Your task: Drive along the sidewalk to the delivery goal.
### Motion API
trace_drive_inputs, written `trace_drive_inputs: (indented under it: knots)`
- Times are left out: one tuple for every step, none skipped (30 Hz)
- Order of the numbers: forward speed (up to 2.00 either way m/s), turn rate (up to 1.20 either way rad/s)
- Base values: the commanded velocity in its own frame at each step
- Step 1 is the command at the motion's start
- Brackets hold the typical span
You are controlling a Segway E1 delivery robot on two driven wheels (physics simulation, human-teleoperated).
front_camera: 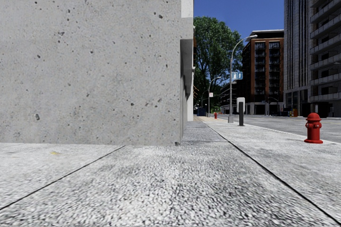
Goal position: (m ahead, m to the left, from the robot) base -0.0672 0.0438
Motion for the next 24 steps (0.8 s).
trace_drive_inputs:
  knots:
    - [0.00, 0.00]
    - [0.00, 0.00]
    - [0.00, 0.00]
    - [0.00, 0.00]
    - [0.00, 0.00]
    - [0.00, 0.00]
    - [0.00, 0.00]
    - [0.00, 0.00]
    - [0.00, 0.00]
    - [0.00, 0.00]
    - [0.00, 0.00]
    - [0.00, 0.00]
    - [0.00, 0.00]
    - [0.00, 0.00]
    - [0.00, 0.00]
    - [0.00, 0.00]
    - [0.00, 0.00]
    - [0.00, 0.00]
    - [0.00, 0.00]
    - [0.00, 0.00]
    - [0.00, 0.00]
    - [0.00, 0.00]
    - [0.00, 0.00]
    - [0.00, 0.00]
